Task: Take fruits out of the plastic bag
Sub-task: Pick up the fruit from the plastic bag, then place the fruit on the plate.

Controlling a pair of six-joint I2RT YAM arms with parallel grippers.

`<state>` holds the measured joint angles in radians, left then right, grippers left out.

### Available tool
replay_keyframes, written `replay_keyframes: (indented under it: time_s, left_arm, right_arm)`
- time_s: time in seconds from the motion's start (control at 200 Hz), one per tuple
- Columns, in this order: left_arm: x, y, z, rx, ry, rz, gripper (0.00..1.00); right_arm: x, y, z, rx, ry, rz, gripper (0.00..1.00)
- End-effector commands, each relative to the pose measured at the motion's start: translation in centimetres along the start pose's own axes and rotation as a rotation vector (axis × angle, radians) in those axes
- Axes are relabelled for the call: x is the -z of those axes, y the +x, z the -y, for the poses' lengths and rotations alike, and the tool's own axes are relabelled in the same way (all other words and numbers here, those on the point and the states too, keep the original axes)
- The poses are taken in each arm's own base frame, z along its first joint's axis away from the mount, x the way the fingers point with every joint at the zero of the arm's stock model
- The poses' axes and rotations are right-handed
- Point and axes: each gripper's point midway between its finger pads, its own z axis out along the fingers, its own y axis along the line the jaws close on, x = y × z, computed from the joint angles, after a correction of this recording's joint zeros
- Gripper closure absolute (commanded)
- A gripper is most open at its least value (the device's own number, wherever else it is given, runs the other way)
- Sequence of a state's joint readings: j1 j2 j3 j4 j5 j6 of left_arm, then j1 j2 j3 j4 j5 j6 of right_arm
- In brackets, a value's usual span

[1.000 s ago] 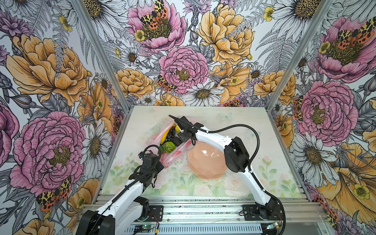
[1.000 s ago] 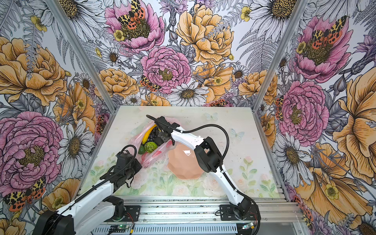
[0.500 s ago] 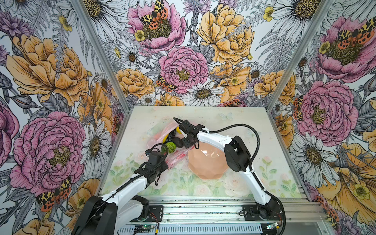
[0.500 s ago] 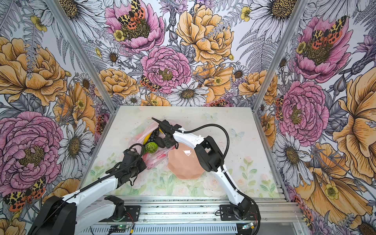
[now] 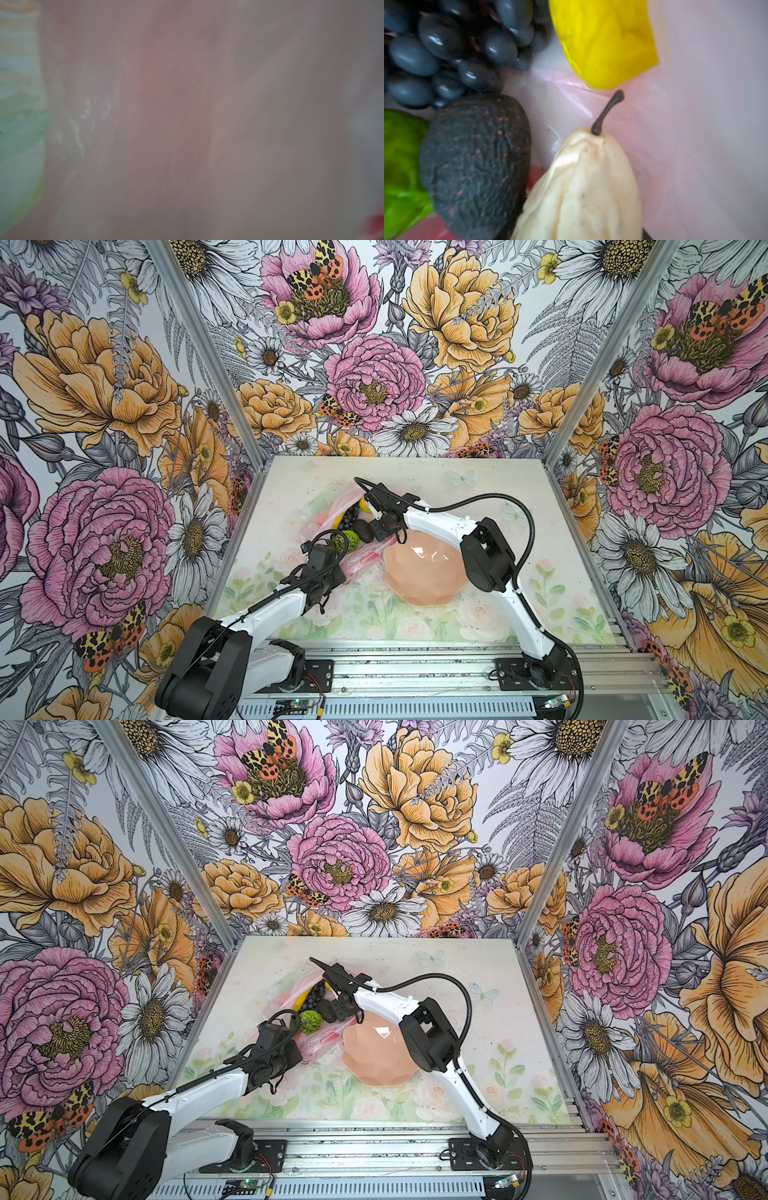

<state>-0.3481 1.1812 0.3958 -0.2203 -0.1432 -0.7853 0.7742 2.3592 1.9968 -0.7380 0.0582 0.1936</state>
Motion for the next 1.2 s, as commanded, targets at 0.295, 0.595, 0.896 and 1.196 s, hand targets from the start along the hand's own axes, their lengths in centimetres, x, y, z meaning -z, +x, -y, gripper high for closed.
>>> replay_keyframes:
  time_s: [0.295, 0.595, 0.896, 1.196]
  left_arm:
    - [-0.2, -2.3, 1.9, 0.02, 0.067, 0.016, 1.0]
    - [-0.4, -2.3, 1.3, 0.025, 0.066, 0.017, 1.0]
    - [-0.5, -2.1, 1.0, 0.026, 0.062, 0.01, 1.0]
    - [-0.2, -2.2, 0.9, 0.031, 0.063, 0.017, 1.0]
  right_arm:
    - [10.7, -3.7, -1.7, 0.017, -0.023, 0.365, 0.63]
    - [15.3, 2.7, 0.6, -0.054, 0.037, 0.494, 0.64]
    - [13.7, 8.8, 2.2, -0.132, 0.081, 0.583, 0.65]
    - [9.9, 9.4, 2.5, -0.149, 0.125, 0.585, 0.65]
